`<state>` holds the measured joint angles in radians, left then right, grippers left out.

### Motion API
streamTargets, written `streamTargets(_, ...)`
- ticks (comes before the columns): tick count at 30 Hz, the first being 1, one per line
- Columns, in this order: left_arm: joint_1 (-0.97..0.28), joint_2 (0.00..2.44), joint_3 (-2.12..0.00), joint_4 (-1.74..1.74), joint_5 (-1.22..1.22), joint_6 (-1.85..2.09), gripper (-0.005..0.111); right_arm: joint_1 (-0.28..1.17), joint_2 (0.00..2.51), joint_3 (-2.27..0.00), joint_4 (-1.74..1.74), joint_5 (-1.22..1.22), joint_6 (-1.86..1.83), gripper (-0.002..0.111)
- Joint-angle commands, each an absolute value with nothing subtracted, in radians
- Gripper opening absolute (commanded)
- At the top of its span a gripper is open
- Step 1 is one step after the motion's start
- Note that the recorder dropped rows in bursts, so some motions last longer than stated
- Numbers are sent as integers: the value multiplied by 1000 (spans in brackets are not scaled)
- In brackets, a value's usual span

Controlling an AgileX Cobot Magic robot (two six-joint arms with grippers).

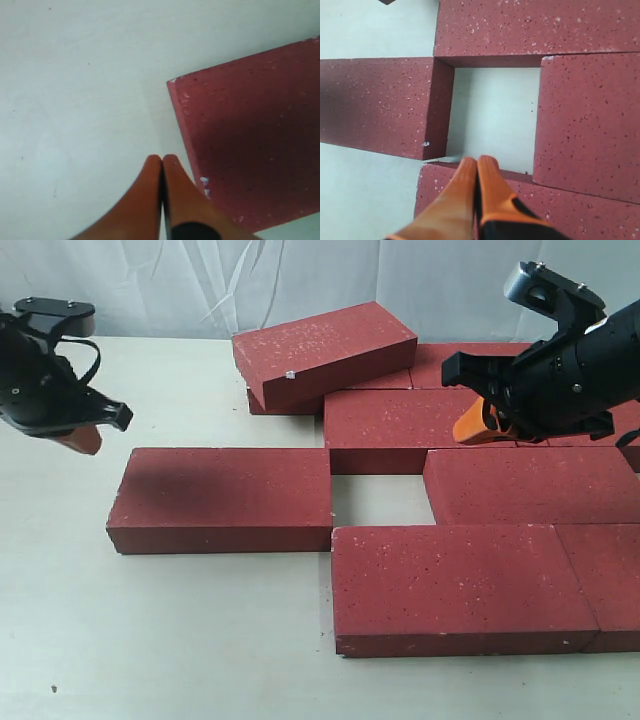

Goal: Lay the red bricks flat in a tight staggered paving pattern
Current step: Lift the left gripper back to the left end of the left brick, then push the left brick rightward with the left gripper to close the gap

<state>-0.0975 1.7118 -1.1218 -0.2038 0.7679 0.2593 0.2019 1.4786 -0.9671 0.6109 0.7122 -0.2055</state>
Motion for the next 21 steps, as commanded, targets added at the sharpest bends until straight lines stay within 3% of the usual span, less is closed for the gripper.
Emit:
streamTargets(1,-68,1705,-1050,-195,692,234,0,200,1476,-962,612,703,-209,-1)
streamTargets(21,-75,1841,-980,-325,601,203,0,200,1476,-962,612,706,-209,-1)
